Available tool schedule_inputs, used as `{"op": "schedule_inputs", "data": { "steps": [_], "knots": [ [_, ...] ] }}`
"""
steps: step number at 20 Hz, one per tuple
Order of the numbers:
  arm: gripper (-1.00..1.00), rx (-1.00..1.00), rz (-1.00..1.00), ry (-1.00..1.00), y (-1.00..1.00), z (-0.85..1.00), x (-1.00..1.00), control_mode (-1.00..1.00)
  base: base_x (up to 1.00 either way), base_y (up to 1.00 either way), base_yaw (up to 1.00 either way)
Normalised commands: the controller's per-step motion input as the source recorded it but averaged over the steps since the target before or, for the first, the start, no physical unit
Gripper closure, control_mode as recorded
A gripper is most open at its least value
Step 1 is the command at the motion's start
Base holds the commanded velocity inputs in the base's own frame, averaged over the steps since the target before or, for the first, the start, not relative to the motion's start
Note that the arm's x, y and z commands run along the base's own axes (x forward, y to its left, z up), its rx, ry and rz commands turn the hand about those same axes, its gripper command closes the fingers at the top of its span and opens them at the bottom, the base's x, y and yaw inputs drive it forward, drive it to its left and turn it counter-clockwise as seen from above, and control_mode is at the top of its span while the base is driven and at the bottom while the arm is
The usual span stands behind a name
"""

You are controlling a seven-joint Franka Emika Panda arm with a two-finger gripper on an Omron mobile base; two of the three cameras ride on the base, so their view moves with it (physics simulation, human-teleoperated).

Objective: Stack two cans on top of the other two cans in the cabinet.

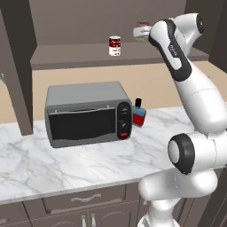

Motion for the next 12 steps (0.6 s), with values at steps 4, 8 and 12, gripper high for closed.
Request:
{"op": "schedule_inputs", "data": {
  "steps": [4, 8, 12],
  "knots": [
    [1.0, 0.06, 0.0, -0.16, 0.19, 0.16, -0.01, -1.0, 0.0, 0.0, 0.0],
    [1.0, 0.01, 0.0, -0.04, 0.25, 0.2, 0.11, -1.0, 0.0, 0.0, 0.0],
    [1.0, 0.0, 0.0, 0.03, 0.24, 0.26, 0.05, -1.0, 0.0, 0.0, 0.0]
  ]
}}
